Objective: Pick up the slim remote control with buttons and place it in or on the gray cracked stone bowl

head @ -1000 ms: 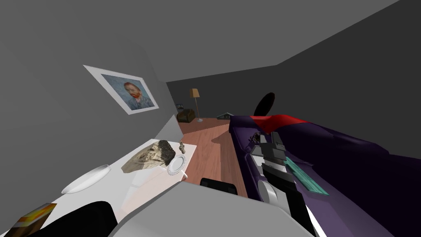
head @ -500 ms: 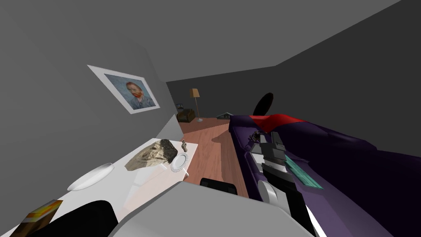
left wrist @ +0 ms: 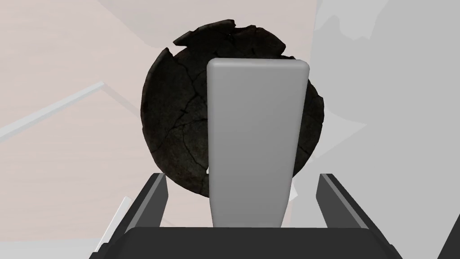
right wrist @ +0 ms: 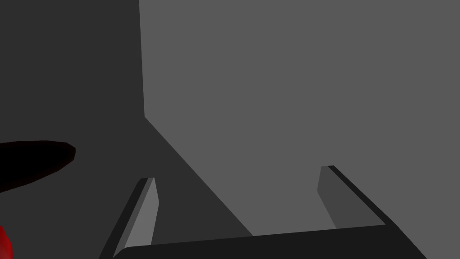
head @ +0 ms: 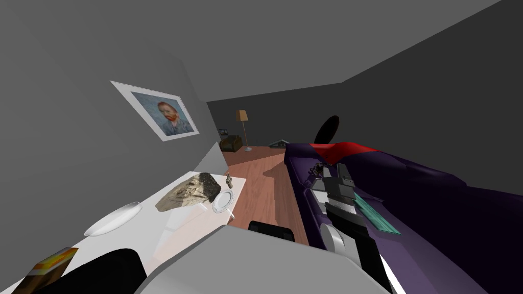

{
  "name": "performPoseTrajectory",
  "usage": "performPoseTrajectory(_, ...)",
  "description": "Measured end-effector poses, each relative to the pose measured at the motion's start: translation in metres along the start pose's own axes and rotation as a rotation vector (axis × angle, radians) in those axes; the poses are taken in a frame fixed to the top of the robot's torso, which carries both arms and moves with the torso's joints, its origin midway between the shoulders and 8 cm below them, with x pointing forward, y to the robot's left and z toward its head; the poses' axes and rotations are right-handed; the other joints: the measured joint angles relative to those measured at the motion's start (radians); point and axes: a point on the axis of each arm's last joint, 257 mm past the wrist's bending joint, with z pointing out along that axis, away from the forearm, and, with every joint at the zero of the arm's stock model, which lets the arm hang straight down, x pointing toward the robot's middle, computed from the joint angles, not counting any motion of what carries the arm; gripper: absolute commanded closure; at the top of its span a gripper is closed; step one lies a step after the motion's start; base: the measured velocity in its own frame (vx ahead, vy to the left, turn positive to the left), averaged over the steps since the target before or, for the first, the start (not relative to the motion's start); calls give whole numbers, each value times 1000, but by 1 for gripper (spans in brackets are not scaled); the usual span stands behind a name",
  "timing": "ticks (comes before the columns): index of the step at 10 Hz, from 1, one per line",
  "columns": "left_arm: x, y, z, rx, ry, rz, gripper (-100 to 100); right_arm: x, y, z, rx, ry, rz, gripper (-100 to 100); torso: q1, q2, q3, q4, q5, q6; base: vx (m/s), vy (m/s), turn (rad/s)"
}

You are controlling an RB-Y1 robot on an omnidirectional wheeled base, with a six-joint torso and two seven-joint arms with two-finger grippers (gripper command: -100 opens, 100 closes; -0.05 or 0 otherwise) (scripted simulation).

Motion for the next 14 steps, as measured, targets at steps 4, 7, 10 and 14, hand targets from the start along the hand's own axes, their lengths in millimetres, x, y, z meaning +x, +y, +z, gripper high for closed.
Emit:
performPoseTrajectory(4, -13, -8, -16, -4, -6, 9, -100, 0, 0, 0, 0, 0, 0, 0, -3, 1, 1, 0, -1, 0, -20, -28, 28)
performPoseTrajectory(7, -26, -18, -30, -5, -7, 13, -100, 0, 0, 0, 0, 0, 0, 0, -2, 1, 0, 0, 0, 0, -16, -25, 19)
performPoseTrajectory(10, -35, -27, -45, -10, -7, 26, -100, 0, 0, 0, 0, 0, 0, 0, -2, 1, 0, 0, 0, 0, -21, -31, 28)
performPoseTrajectory(14, -39, -39, -58, -14, -3, 33, 0, 0, 0, 0, 0, 0, 0, 0, -1, 0, 0, 0, 0, 0, -10, -13, 8)
